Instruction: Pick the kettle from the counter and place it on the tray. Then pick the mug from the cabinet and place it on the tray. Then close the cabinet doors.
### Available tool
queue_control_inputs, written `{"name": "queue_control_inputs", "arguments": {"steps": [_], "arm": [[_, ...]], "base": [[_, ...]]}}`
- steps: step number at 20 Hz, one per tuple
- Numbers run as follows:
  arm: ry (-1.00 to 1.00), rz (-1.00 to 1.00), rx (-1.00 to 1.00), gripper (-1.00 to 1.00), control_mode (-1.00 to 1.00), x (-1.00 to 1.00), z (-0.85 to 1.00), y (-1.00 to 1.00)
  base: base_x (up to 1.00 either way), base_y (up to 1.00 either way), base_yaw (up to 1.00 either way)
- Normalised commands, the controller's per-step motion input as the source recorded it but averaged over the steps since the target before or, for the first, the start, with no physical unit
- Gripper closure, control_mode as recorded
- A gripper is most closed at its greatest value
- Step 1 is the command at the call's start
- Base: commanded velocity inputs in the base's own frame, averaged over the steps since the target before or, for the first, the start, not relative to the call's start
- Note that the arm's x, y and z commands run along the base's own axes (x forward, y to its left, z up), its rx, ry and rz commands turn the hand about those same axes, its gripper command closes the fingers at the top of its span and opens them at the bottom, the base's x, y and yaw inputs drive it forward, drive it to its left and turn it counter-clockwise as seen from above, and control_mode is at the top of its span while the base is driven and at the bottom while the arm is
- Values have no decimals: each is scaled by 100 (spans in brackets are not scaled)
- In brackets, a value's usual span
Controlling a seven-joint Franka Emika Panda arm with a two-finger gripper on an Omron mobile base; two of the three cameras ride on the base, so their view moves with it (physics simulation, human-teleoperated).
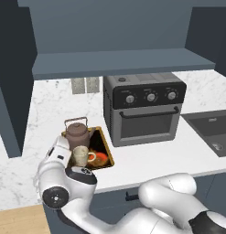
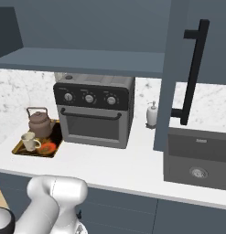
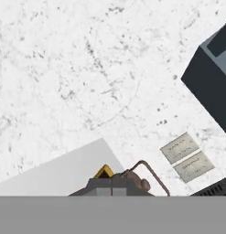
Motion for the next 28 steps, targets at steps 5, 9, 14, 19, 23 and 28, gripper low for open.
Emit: {"name": "queue_control_inputs", "arguments": {"steps": [5, 9, 14, 19, 23, 28], "arm": [[-14, 0, -22, 100, -100, 0, -13, 21], [-38, 0, -26, 100, -100, 0, 0, 52], [-43, -1, -27, 100, -100, 0, 0, 48], [-42, -6, -27, 100, -100, 0, 11, 56], [-37, -11, -21, 100, -100, 0, 34, 69], [-17, -13, -14, 100, -100, 0, 28, 69]], "base": [[0, 0, 0], [0, 0, 0], [0, 0, 0], [0, 0, 0], [0, 0, 0], [0, 0, 0]]}}
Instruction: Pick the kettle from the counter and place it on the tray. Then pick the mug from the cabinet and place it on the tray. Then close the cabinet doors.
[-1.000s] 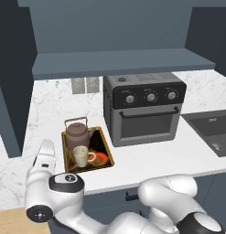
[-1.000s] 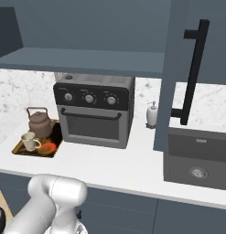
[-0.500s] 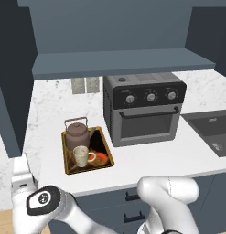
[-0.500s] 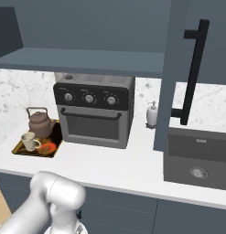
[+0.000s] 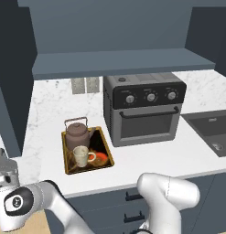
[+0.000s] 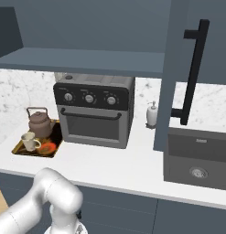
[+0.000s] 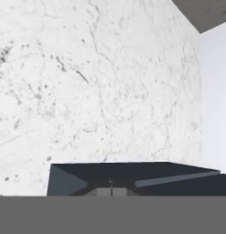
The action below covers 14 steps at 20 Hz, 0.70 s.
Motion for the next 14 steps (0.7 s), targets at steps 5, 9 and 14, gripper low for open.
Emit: {"name": "queue_control_inputs", "arguments": {"steps": [5, 9, 14], "arm": [[0, -2, -1, 100, -100, 1, 0, 9], [-5, -3, 0, 100, -100, 0, 6, 19], [-17, -8, 0, 100, -100, 4, 30, 27]], "base": [[0, 0, 0], [0, 0, 0], [0, 0, 0]]}}
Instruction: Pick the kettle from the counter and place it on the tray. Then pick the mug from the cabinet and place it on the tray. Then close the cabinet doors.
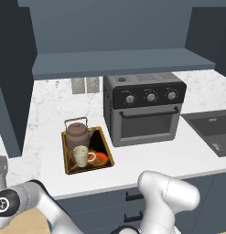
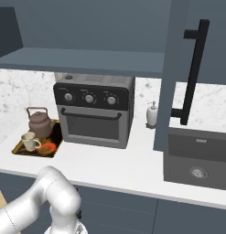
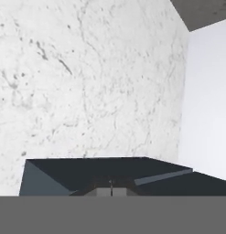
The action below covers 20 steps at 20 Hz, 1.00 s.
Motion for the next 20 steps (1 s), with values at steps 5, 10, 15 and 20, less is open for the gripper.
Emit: {"name": "queue_control_inputs", "arguments": {"steps": [5, 10, 15, 20], "arm": [[-17, -8, 0, 100, -100, 2, 24, 5], [-23, -10, 0, 100, -100, 0, 29, 0], [-23, -12, 2, 100, -100, 2, 38, 0], [-18, -15, 3, 100, -100, 0, 15, 0]], "base": [[0, 0, 0], [0, 0, 0], [0, 0, 0], [0, 0, 0]]}}
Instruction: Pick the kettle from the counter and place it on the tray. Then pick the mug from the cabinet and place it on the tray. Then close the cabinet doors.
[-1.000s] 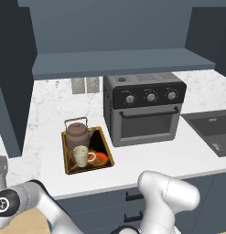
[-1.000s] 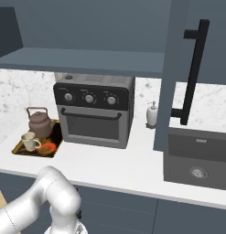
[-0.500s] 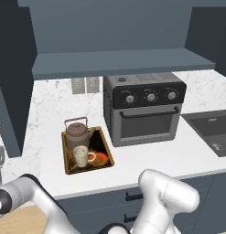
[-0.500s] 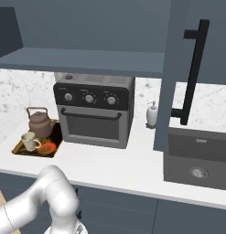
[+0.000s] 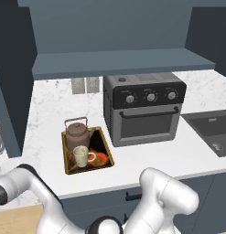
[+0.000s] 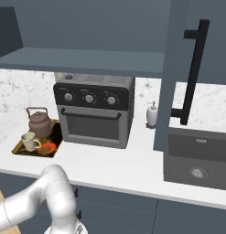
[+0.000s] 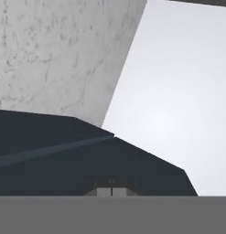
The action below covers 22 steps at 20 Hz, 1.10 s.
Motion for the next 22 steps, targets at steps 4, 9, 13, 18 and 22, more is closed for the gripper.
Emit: {"name": "queue_control_inputs", "arguments": {"steps": [4, 9, 13, 18, 22], "arm": [[-20, -16, 7, 100, -100, 0, 16, 0], [-23, -11, 13, 100, -100, -5, 33, -2], [-14, 0, 15, 100, -100, -25, 7, -23], [-13, 0, 15, 100, -100, -45, 0, -43], [-15, 0, 17, 100, -100, -53, 15, -53]], "base": [[0, 0, 0], [0, 0, 0], [0, 0, 0], [0, 0, 0], [0, 0, 0]]}}
